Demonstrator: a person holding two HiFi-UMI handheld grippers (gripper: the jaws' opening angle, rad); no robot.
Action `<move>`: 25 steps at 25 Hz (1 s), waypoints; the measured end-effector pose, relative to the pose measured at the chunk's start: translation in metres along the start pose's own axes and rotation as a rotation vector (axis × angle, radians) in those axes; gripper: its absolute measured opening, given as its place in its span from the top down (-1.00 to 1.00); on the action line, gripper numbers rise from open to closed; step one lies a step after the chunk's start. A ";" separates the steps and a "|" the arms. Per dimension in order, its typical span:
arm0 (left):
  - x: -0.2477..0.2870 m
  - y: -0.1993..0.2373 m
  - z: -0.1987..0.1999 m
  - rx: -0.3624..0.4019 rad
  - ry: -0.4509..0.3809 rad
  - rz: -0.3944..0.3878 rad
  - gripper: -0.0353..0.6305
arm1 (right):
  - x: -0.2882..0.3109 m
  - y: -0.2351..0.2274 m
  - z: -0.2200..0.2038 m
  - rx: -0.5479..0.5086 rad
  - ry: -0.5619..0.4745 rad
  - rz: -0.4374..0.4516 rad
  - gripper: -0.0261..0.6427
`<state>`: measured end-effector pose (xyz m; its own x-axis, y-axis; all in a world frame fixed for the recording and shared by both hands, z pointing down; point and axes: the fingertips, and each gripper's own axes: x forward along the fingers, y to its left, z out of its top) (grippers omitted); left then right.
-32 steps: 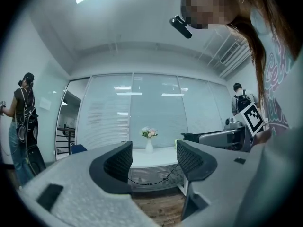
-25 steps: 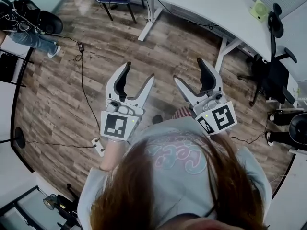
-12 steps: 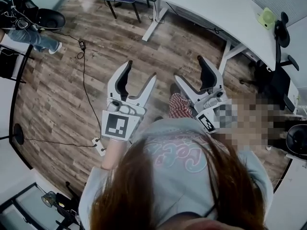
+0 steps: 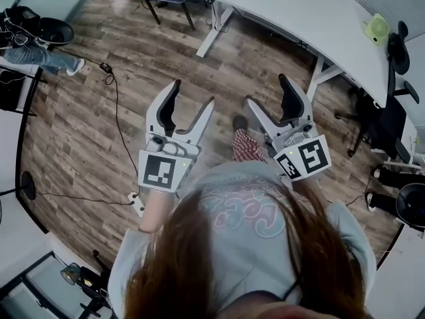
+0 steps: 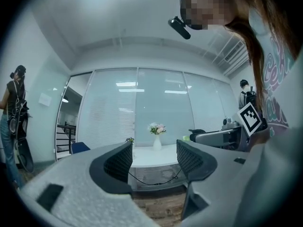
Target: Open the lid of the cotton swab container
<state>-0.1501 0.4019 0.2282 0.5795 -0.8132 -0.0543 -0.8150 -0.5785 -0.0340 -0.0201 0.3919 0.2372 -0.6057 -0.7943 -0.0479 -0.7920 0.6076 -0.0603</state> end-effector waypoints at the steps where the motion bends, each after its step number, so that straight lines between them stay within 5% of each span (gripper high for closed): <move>1: 0.006 0.002 -0.002 0.002 0.009 -0.001 0.10 | 0.004 -0.006 0.001 0.000 -0.002 -0.002 -0.13; 25: 0.179 0.027 -0.005 0.017 0.006 0.000 0.10 | 0.081 -0.163 0.005 0.002 0.016 0.024 -0.13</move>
<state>-0.0678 0.2404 0.2228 0.5794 -0.8136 -0.0484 -0.8150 -0.5773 -0.0508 0.0600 0.2287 0.2377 -0.6256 -0.7794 -0.0335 -0.7771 0.6264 -0.0617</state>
